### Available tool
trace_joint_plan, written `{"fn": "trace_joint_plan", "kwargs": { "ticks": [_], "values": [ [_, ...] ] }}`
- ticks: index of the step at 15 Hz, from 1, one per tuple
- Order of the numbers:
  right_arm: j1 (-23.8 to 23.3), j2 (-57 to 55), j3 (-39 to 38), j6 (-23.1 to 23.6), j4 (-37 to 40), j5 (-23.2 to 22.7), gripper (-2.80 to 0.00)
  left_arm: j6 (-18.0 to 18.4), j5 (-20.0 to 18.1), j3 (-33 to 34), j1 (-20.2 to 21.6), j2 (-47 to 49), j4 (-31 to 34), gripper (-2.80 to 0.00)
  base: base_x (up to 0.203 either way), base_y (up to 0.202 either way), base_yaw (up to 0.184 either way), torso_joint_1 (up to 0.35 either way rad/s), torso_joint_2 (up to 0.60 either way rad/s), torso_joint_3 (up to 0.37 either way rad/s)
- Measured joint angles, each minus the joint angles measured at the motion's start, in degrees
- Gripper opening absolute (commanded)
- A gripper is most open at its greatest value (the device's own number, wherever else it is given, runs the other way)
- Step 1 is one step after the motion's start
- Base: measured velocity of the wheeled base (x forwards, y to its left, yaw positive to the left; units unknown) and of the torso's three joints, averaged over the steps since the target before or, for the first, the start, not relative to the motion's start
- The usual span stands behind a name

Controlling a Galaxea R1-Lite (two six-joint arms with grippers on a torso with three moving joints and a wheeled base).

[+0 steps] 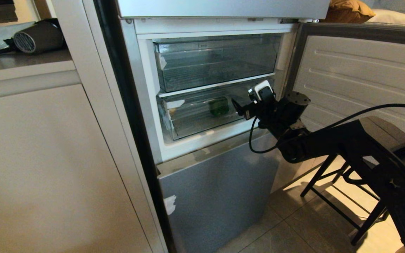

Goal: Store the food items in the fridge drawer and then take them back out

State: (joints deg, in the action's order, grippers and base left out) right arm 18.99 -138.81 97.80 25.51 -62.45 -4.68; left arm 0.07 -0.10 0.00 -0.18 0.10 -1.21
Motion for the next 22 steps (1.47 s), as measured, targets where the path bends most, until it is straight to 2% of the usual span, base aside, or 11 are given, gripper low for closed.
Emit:
{"fn": "trace_joint_plan", "kwargs": {
  "ticks": [4, 10, 14, 22],
  "values": [
    [-0.4, -0.7, 3.8, 0.4, 2.2, 0.1, 0.00, 0.0, 0.0, 0.0, 0.0, 0.0, 0.0, -2.80, 0.000, 0.000, 0.000, 0.000, 0.00, 0.000],
    [-0.3, -2.2, 5.4, 0.5, 3.7, 0.2, 0.00, 0.0, 0.0, 0.0, 0.0, 0.0, 0.0, -2.80, 0.000, 0.000, 0.000, 0.000, 0.00, 0.000],
    [-0.3, -4.1, 10.0, 0.7, 3.7, 0.5, 0.00, 0.0, 0.0, 0.0, 0.0, 0.0, 0.0, -2.80, 0.000, 0.000, 0.000, 0.000, 0.00, 0.000],
    [-0.3, -6.2, 12.7, 0.7, 4.7, 0.5, 0.00, 0.0, 0.0, 0.0, 0.0, 0.0, 0.0, -2.80, 0.000, 0.000, 0.000, 0.000, 0.00, 0.000]
  ]
}}
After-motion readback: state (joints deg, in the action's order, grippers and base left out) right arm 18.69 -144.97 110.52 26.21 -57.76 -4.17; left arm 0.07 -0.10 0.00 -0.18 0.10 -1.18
